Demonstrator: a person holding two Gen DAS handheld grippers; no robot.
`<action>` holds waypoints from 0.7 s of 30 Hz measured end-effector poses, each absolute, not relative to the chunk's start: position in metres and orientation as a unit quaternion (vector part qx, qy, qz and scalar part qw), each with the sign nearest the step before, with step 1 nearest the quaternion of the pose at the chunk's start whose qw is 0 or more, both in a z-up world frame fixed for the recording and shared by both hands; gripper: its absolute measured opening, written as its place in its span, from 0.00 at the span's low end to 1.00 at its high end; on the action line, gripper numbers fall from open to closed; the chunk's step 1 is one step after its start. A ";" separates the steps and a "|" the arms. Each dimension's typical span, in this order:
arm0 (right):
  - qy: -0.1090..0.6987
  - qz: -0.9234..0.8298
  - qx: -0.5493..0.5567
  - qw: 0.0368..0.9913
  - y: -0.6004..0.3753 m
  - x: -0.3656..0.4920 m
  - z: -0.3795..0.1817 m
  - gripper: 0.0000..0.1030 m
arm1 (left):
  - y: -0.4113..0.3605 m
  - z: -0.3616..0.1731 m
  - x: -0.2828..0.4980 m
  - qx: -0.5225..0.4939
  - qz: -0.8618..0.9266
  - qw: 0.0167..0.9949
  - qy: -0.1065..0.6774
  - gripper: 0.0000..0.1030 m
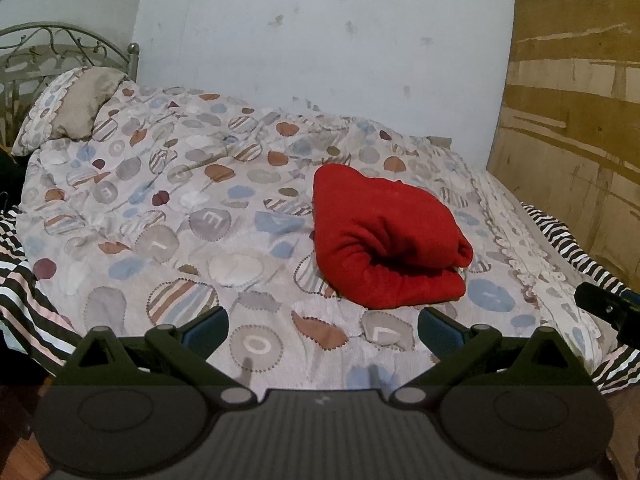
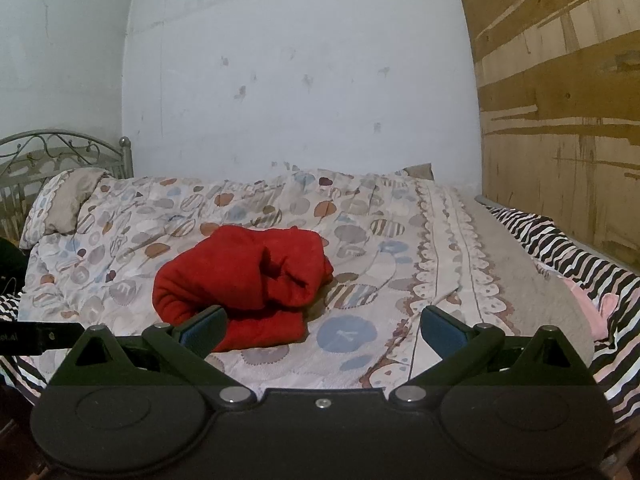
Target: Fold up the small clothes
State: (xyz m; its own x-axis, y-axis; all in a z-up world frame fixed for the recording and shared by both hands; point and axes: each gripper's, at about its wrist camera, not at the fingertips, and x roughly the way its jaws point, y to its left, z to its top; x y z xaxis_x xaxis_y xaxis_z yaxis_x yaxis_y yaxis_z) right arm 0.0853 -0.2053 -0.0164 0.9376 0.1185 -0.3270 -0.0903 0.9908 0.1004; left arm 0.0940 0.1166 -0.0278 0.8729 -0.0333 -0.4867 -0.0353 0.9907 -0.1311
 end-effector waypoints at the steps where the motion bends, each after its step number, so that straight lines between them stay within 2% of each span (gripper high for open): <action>1: 0.169 0.053 0.042 0.983 -0.205 0.085 -0.017 1.00 | 0.116 -0.028 0.095 -0.068 0.000 0.965 0.254 1.00; 6: 0.170 0.053 0.042 0.983 -0.205 0.085 -0.018 1.00 | 0.115 -0.027 0.100 -0.068 0.005 0.958 0.280 0.99; 12: 0.171 0.053 0.042 0.983 -0.206 0.086 -0.019 1.00 | 0.106 -0.023 0.096 -0.018 0.041 0.966 0.255 0.99; 21: 0.172 0.053 0.041 0.983 -0.206 0.086 -0.018 1.00 | 0.105 -0.021 0.098 -0.023 0.042 0.965 0.257 0.99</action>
State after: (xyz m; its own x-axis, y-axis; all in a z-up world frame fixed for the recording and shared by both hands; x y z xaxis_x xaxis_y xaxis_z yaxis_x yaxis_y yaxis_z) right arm 0.0862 -0.2056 -0.0184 0.9353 0.1183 -0.3335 -0.0899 0.9910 0.0993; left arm 0.0980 0.1051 -0.0209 0.8641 0.0691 -0.4986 -0.0931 0.9954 -0.0233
